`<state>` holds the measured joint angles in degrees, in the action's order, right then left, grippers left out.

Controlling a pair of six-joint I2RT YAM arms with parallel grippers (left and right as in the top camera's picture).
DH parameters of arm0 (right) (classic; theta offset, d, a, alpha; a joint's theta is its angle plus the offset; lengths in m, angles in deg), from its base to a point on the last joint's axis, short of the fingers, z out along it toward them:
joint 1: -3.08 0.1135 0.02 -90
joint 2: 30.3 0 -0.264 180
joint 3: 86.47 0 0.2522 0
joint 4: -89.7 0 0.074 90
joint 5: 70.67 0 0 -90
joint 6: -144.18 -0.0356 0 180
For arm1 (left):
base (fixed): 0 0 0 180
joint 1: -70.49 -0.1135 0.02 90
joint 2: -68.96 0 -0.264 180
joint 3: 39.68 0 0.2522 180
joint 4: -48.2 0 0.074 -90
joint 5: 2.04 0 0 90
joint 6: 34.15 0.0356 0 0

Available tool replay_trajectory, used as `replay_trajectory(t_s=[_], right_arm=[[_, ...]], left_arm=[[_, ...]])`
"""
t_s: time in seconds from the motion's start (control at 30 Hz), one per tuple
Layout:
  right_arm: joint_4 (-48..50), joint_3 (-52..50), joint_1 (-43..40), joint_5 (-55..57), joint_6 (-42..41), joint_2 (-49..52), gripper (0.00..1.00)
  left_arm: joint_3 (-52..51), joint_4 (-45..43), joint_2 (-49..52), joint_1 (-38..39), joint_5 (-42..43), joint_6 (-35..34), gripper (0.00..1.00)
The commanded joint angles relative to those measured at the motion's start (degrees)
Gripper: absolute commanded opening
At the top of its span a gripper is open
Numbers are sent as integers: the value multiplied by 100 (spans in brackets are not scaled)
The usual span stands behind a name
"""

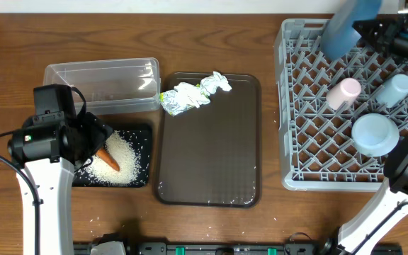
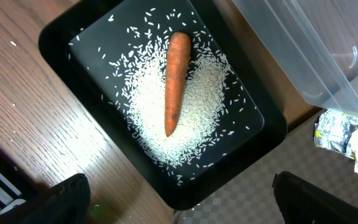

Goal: Sort waste into correct bins and load items into the dishwasher rack
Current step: 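Lower the blue plate into the back of the rack and release it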

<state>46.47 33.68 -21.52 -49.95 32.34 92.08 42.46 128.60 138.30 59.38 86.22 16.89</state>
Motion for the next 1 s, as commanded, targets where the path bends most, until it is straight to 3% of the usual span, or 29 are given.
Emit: replay_trajectory(t_s=[0.0, 0.07, 0.13, 0.2, 0.27, 0.4, 0.53, 0.63, 0.97], right_arm=[[-378, -22, -186, 675, -15, -76, 6], [-638, -22, -267, 927, -15, -162, 9], [-846, -22, -337, 1097, -13, -258, 18], [-1019, -22, -402, 1217, -15, -369, 34], [-1126, -22, -463, 1252, -15, -498, 60], [-1285, -22, -520, 1316, -37, -848, 85], [-1528, -22, -520, 2020, -85, -1537, 89], [-1759, -22, -448, 2787, -79, -2212, 99], [-1921, -22, 160, 3305, -83, -4100, 99]], left_arm=[[85, 17, 0, -22, -87, 28, 96], [85, 17, 0, -22, -87, 28, 97], [85, 17, 0, -22, -87, 31, 96], [85, 17, 0, -22, -87, 28, 97], [85, 17, 0, -22, -87, 31, 96], [85, 17, 0, -22, -87, 28, 96], [85, 17, 0, -22, -87, 28, 96], [85, 20, 0, -22, -87, 31, 96], [85, 17, 0, -22, -87, 31, 96]])
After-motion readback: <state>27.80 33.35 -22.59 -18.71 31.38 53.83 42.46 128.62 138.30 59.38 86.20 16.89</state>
